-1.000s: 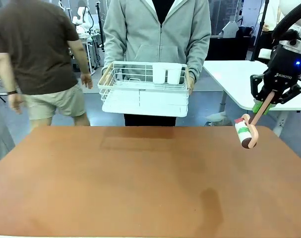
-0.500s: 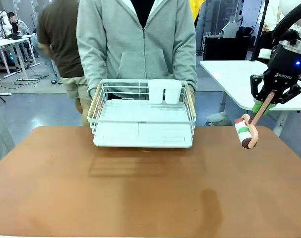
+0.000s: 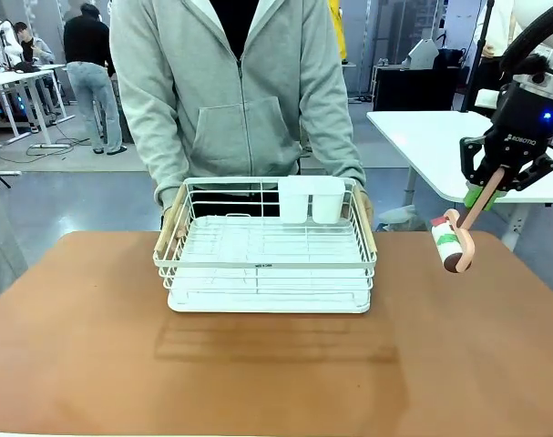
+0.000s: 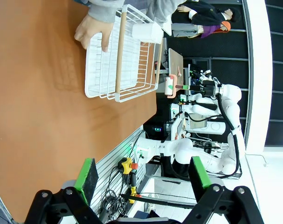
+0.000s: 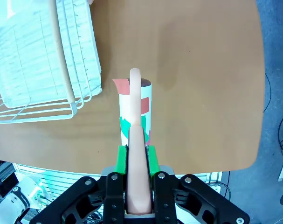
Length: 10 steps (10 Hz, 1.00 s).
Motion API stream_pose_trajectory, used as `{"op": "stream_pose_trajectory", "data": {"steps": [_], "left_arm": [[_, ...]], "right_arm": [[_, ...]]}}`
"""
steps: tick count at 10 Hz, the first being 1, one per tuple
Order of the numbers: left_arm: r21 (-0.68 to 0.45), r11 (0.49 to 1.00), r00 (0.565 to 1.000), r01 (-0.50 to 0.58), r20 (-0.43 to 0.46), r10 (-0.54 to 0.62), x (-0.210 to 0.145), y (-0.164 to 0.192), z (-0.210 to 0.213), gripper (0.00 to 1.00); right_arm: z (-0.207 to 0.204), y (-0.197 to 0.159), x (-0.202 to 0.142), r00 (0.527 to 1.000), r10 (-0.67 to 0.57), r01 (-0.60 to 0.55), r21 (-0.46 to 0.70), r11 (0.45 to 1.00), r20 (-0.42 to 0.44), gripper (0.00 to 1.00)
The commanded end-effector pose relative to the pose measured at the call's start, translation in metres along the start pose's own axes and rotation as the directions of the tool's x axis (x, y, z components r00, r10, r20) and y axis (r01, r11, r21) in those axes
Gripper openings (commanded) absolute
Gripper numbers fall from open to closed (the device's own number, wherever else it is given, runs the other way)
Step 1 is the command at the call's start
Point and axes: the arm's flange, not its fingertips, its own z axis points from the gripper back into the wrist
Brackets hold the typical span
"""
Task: Clean the table.
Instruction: Place the Lint Roller down when the Dish drying rack is positioned in the middle of the table.
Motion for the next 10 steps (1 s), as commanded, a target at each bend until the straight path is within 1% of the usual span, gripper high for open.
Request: {"op": "stream_pose_trajectory", "data": {"steps": [1,10], "left_arm": [[-0.006,1.0,1.0,0.002,-0.003,-0.002,-0.0026,-0.0016,0.0019,1.0],[-0.006,1.0,1.0,0.002,-0.003,-0.002,-0.0026,-0.0016,0.0019,1.0]], "right_arm": [[0.0032,0.0019,-0.0015,1.0,0.004,-0.004,-0.004,1.0,0.009,0.21],[0.0032,0.0019,-0.0015,1.0,0.004,-0.004,-0.004,1.0,0.009,0.21]]}}
